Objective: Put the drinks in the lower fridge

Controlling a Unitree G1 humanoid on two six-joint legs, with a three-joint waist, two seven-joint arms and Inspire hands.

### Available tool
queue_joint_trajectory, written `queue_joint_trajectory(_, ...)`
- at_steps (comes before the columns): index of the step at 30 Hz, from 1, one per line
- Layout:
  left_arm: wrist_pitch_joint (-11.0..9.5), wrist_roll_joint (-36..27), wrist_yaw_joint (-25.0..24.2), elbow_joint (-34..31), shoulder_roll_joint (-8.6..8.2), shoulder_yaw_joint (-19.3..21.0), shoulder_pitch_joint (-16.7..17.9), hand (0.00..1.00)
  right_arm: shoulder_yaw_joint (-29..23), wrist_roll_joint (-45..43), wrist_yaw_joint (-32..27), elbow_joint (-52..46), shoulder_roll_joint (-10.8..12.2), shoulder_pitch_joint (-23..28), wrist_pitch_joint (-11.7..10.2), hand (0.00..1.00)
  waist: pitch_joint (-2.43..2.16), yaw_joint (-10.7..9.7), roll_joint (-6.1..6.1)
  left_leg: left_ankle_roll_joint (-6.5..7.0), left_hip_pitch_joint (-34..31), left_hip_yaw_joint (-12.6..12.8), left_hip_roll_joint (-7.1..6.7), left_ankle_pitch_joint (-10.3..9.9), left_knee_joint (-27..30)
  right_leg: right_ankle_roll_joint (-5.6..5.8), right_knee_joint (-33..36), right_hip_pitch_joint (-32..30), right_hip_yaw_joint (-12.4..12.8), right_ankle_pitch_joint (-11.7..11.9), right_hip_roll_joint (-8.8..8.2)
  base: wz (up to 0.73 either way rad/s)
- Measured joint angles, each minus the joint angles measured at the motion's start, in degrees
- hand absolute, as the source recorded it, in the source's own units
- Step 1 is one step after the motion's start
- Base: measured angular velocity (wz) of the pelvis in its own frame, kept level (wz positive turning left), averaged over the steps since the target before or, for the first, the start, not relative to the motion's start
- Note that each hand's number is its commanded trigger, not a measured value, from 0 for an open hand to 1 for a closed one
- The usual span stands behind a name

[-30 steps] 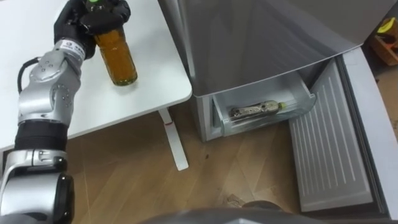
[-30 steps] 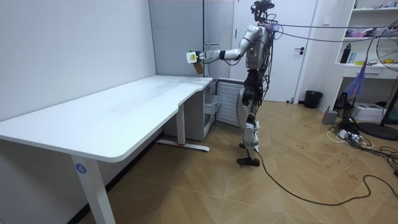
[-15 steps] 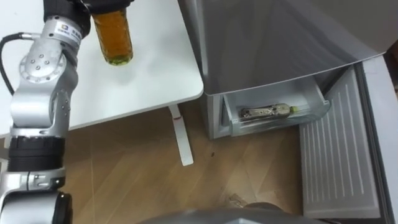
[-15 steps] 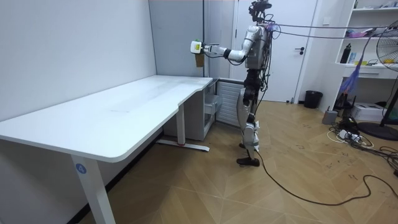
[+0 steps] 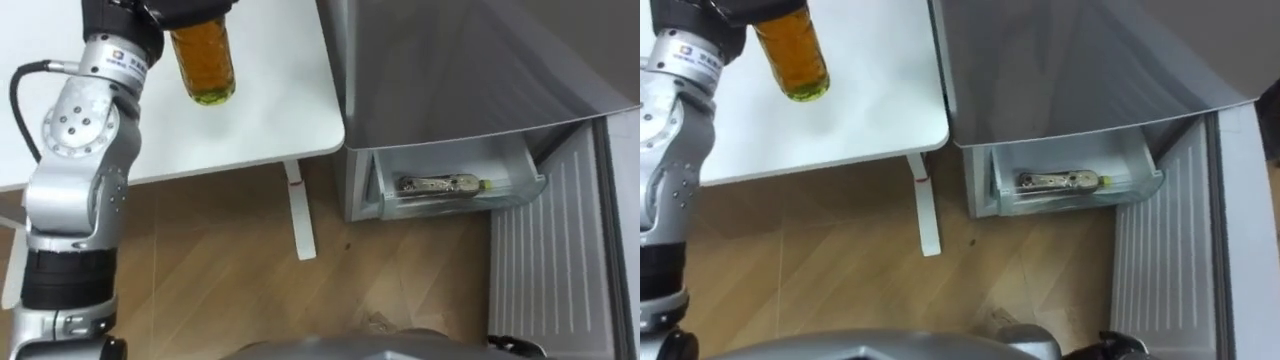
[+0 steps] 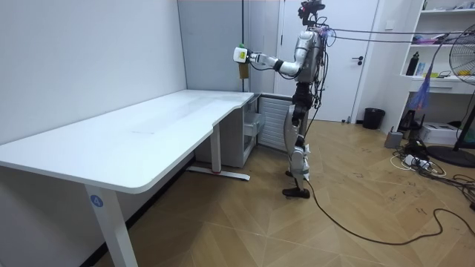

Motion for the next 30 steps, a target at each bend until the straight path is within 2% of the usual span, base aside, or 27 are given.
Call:
queue_joint_trajectory(4, -0.1, -1.6, -1.6, 0.0, -3.28, 0.0, 4.7, 1.0, 0.9, -0.1, -1.4, -3.3, 0.2, 0.3, -0.1, 0.0, -0.09, 1.3, -0.07, -0.04, -0.1, 0.0, 0.01, 0.0, 0.0, -0.03, -0.5, 0.2, -0.1, 0.0, 0.09, 0.02)
queue_joint_trajectory(9, -0.1, -1.7, -2.0, 0.1, -4.61, -0.1, 8.8, 1.0, 1.6, -0.3, -1.4, -7.7, 0.6, 0.5, 0.1, 0.0, -0.4, 1.3, -0.71, -0.05, -0.7, -0.7, 0.09, 0.0, 0.3, -0.04, -0.6, 0.2, -1.4, 0.0, -0.01, 0.08)
queue_joint_trajectory(12, -0.1, -4.1, -2.7, 0.9, -4.65, -2.2, 10.9, 1.0, 2.8, 0.0, -1.2, -8.1, 1.8, -0.2, -1.4, 0.0, -0.67, 1.2, -1.02, -0.05, -0.1, -1.9, 0.07, 0.0, 0.3, -0.05, -0.7, 1.3, -2.4, 0.0, -0.01, 0.17)
queue_joint_trajectory(15, -0.1, -6.1, -4.2, 1.0, -4.46, -4.9, 13.6, 1.0, 5.3, 0.0, -0.7, -8.2, 2.3, -1.2, -2.3, 0.0, -0.66, 1.6, -1.22, -0.06, 0.4, -2.4, 0.06, 0.0, 0.3, -0.04, -0.7, 2.0, -3.4, 0.0, -0.07, 0.12)
queue_joint_trajectory(19, -0.2, -7.1, -5.1, 4.2, -4.42, -7.3, 14.6, 1.0, 6.1, -0.8, 1.3, -9.3, 3.8, -2.9, -2.4, 0.0, -0.62, 2.3, -1.31, -0.14, 0.0, -3.5, -0.08, 0.1, 0.5, -0.04, -0.7, 2.0, -3.9, 0.0, -0.12, 0.07)
queue_joint_trajectory(23, -0.2, -6.9, -5.4, 4.7, -4.29, -9.2, 16.0, 1.0, 6.5, -0.8, 3.2, -9.9, 3.9, -3.2, -2.4, 0.0, -0.57, 2.6, -1.43, -0.16, -0.8, -4.0, -0.51, 0.1, 1.3, -0.04, -0.7, 1.9, -4.6, 0.0, -0.53, 0.1)
queue_joint_trajectory(28, -0.5, -6.8, -5.6, 6.2, -2.81, -11.8, 17.5, 1.0, 10.8, -0.5, 5.5, -15.9, 3.9, -2.9, -2.2, 0.0, -0.41, 2.6, -1.77, 0.05, -0.9, -4.1, -0.91, 0.2, 1.8, 0.17, -0.7, 2.3, -4.7, -0.2, -0.87, 0.04)
queue_joint_trajectory(30, -0.5, -6.2, -6.0, 7.1, -2.62, -12.7, 17.6, 1.0, 11.7, -0.5, 6.5, -18.3, 4.0, -3.0, -2.4, 0.0, -0.48, 2.6, -1.9, 0.06, -1.0, -4.3, -0.97, 0.2, 1.8, 0.2, -0.7, 2.3, -4.8, -0.2, -0.87, 0.04)
